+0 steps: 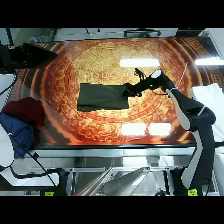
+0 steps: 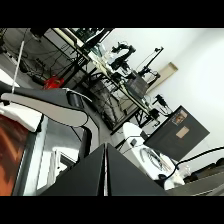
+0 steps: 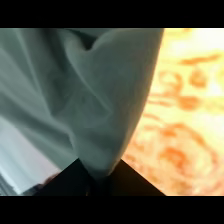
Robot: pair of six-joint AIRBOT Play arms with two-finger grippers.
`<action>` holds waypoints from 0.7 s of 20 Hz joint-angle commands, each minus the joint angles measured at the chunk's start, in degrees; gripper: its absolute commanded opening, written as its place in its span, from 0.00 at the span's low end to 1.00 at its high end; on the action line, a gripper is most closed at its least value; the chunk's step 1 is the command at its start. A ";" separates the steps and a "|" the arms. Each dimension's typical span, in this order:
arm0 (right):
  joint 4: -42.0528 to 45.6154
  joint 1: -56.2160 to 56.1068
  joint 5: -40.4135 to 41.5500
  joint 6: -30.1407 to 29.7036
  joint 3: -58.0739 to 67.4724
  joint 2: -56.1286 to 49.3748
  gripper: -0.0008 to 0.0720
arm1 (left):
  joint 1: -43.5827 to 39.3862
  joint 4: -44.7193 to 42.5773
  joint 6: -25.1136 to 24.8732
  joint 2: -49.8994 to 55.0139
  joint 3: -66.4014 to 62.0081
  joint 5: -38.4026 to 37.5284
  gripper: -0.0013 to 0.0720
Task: Fold the shirts.
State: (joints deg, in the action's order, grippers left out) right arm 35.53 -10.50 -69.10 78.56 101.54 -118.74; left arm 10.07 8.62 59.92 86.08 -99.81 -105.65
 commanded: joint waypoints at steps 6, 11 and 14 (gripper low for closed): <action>5.88 12.87 10.58 17.75 2.43 18.01 0.04 | -1.64 0.00 0.07 -0.02 0.02 -0.57 0.05; 21.51 28.59 2.58 30.16 2.23 32.48 0.04 | -3.52 -0.07 0.07 -0.02 0.02 -0.57 0.05; 37.05 36.94 -7.21 34.23 1.92 39.60 0.04 | -5.05 -0.09 0.04 -0.02 0.02 -0.59 0.05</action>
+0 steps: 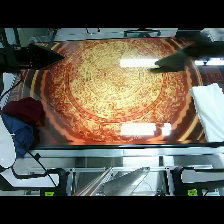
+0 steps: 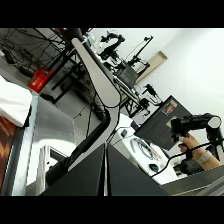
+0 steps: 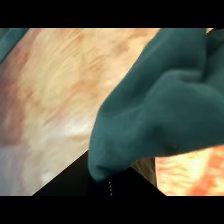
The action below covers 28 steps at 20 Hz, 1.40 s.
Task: Fold the shirts.
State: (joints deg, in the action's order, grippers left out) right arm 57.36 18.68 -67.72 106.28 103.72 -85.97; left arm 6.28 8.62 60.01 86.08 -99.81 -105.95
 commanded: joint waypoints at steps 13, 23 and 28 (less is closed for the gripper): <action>30.12 35.30 -10.05 -0.52 -50.77 22.03 0.05 | -7.10 -0.09 -0.61 -0.02 0.02 -0.28 0.05; 12.96 36.11 -17.53 -3.28 -37.20 21.70 0.97 | -7.08 -0.07 -0.59 -0.02 0.02 -0.24 0.04; -4.48 31.43 -18.01 -5.25 -27.54 22.56 0.05 | -7.08 -0.04 -0.55 -0.04 0.00 -0.28 0.04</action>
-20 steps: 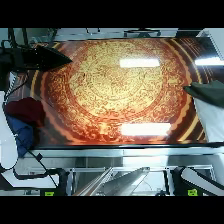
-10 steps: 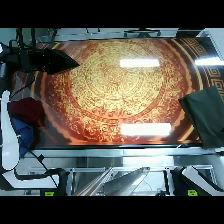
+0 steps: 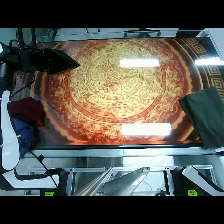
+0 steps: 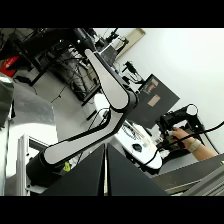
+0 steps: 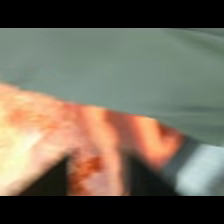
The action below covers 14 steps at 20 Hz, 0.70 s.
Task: Fold the shirts.
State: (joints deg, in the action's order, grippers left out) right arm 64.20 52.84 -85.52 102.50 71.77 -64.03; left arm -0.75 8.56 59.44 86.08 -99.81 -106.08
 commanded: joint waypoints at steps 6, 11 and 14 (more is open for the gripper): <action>-14.91 -22.62 2.75 -10.27 3.85 5.18 0.04 | -0.04 -6.91 2.38 -1.18 0.04 2.62 0.03; -7.06 -45.97 9.09 -12.50 -8.81 14.93 0.04 | -2.97 -30.14 4.17 -15.54 16.87 13.60 0.03; -5.68 -55.76 14.53 -11.69 -21.31 20.04 0.04 | -5.49 -38.16 6.54 -27.12 36.63 22.03 0.03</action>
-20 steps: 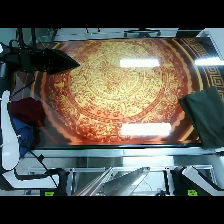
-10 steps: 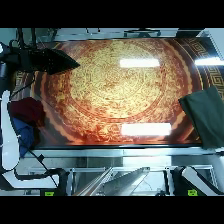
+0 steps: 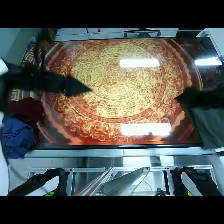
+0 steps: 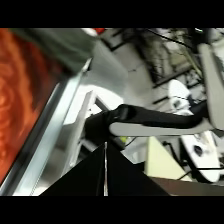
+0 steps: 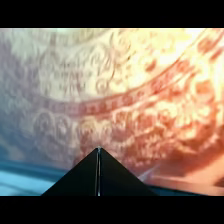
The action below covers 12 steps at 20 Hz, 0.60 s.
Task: Fold the shirts.
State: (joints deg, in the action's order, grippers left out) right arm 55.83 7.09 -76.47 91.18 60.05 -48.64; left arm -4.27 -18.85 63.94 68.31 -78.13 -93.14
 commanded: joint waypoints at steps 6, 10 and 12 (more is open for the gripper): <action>2.03 -16.92 10.05 -0.37 -19.23 4.44 0.04 | -3.37 -15.08 4.76 -23.23 39.78 22.99 0.03; 1.57 -16.92 10.05 -0.37 -19.23 4.20 0.04 | -3.26 -14.97 4.81 -25.83 43.41 25.86 0.03; 1.57 -16.92 10.08 -0.37 -19.23 4.22 0.04 | -3.26 -14.43 4.79 -26.75 44.63 26.51 0.03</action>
State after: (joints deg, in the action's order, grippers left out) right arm 57.58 -9.41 -66.87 90.80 41.28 -44.40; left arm -7.49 -33.12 68.55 43.55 -36.47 -69.49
